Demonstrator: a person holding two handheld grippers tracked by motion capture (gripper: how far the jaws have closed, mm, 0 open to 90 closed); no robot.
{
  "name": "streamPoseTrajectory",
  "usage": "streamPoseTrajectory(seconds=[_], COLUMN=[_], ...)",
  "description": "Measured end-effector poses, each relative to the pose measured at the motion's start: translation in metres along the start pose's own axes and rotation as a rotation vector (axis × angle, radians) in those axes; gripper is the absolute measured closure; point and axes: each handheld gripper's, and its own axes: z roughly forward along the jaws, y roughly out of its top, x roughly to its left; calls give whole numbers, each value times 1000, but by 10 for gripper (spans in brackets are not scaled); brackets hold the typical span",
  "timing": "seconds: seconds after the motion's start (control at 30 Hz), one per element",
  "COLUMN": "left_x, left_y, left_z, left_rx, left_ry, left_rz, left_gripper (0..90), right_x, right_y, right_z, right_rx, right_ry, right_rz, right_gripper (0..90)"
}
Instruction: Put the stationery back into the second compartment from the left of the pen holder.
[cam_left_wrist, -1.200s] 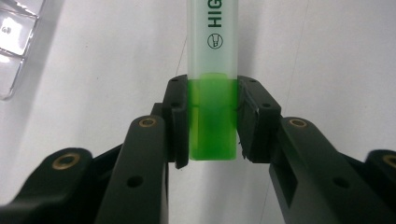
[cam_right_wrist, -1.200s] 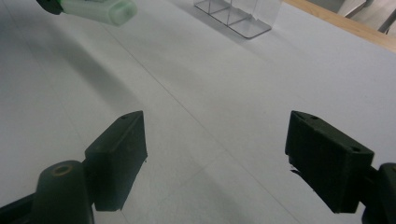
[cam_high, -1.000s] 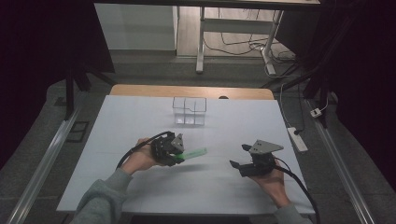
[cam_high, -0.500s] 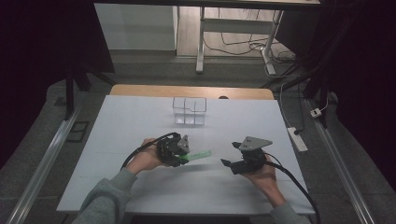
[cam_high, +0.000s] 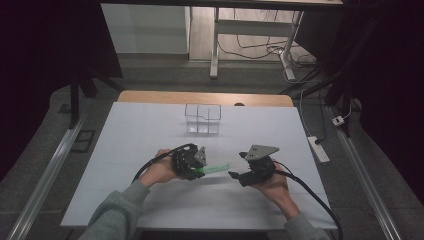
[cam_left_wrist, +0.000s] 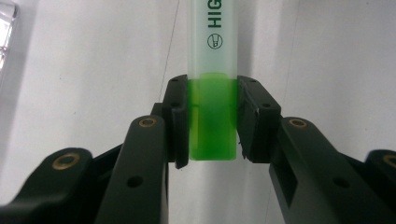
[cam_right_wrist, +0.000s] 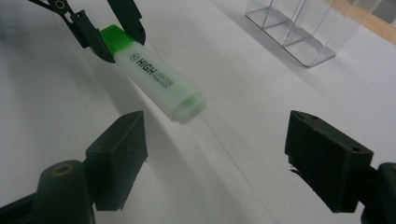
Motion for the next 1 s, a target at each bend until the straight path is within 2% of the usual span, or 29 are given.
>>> streamPoseTrajectory(seconds=[0.23,0.33,0.5,0.6,0.63,0.87,1.0], left_x=[0,0,0,-1,-1,-2,-2], left_y=[3,5,6,7,7,8,9], left_z=[4,6,7,7,8,12,11], left_rx=[8,11,10,11,11,18,16], left_ry=[-12,-17,-19,-19,-19,-28,-24], left_rz=[9,11,11,13,13,18,18], left_gripper=[670,670,670,670,670,670,670], right_x=[3,5,7,7,8,11,15], right_y=[6,10,13,16,18,26,30], right_z=[6,9,12,14,16,26,34], right_rx=[26,41,52,75,91,146,200], right_ry=[24,52,60,65,68,97,117], right_rz=[-25,-26,-43,-67,-94,-134,-194], right_gripper=[229,239,252,265,279,326,393])
